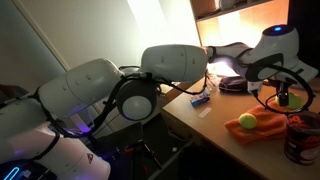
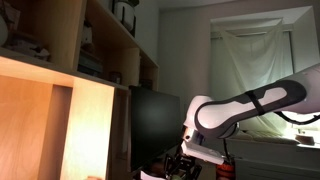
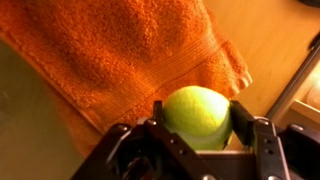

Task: Put the middle tennis bowl in the can

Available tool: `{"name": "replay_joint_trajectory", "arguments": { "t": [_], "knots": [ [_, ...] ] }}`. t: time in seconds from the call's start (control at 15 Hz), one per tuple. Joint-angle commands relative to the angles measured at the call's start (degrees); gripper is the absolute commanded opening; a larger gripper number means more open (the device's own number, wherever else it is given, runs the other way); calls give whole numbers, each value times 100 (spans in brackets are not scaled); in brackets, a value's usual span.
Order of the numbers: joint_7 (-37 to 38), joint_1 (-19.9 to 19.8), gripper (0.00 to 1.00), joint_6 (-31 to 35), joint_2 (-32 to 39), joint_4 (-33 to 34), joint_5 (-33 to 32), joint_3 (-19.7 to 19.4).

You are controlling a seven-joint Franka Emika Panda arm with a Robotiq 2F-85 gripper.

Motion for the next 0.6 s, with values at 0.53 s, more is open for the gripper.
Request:
{"name": "replay_joint_trajectory", "arguments": {
  "t": [0.53],
  "knots": [
    [-1322, -104, 42, 541, -456, -1139, 169, 335]
  ]
}}
